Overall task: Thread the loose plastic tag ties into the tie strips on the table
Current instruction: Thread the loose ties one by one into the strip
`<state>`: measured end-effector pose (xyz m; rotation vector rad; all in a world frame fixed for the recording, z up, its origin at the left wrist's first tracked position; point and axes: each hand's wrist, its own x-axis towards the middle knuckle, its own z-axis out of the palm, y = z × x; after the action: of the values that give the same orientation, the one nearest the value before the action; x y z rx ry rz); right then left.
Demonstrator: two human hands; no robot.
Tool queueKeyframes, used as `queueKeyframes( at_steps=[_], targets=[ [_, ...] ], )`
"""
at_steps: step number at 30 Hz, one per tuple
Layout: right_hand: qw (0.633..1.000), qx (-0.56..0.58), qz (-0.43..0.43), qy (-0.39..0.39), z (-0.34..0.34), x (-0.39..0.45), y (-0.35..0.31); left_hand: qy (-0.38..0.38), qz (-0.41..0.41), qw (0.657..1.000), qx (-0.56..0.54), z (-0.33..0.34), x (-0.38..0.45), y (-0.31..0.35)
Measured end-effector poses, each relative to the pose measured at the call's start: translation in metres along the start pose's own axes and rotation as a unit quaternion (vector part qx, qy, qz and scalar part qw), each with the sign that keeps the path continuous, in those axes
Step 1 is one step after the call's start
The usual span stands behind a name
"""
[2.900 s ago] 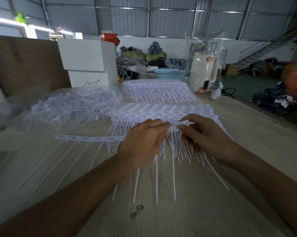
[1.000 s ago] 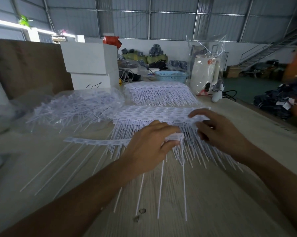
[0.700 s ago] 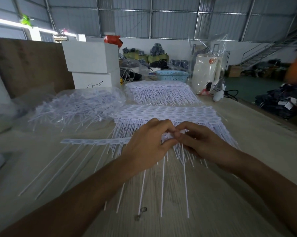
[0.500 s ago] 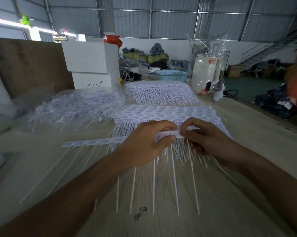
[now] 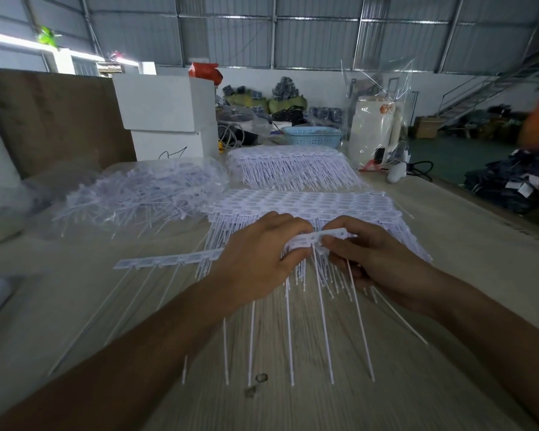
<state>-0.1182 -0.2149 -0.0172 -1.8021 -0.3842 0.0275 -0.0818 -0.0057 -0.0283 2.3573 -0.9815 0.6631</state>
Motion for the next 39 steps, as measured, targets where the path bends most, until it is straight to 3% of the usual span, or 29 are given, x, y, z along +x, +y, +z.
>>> queueKeyframes(
  at_steps=[21, 33, 39],
  targets=[
    [0.983, -0.138, -0.113, 0.034, 0.0027, -0.0013, -0.0034, 0.013, 0.052, 0.998, 0.022, -0.0009, -0.0023, 0.0006],
    [0.981, -0.143, -0.128, 0.041, 0.0012, 0.0005, 0.0007, 0.001, 0.038, 0.999, -0.020, 0.0019, -0.0006, -0.0042],
    [0.915, -0.331, -0.228, 0.046, -0.0039, 0.0005, 0.0008, -0.018, -0.038, 0.986, -0.160, 0.0063, 0.0021, -0.0006]
  ],
)
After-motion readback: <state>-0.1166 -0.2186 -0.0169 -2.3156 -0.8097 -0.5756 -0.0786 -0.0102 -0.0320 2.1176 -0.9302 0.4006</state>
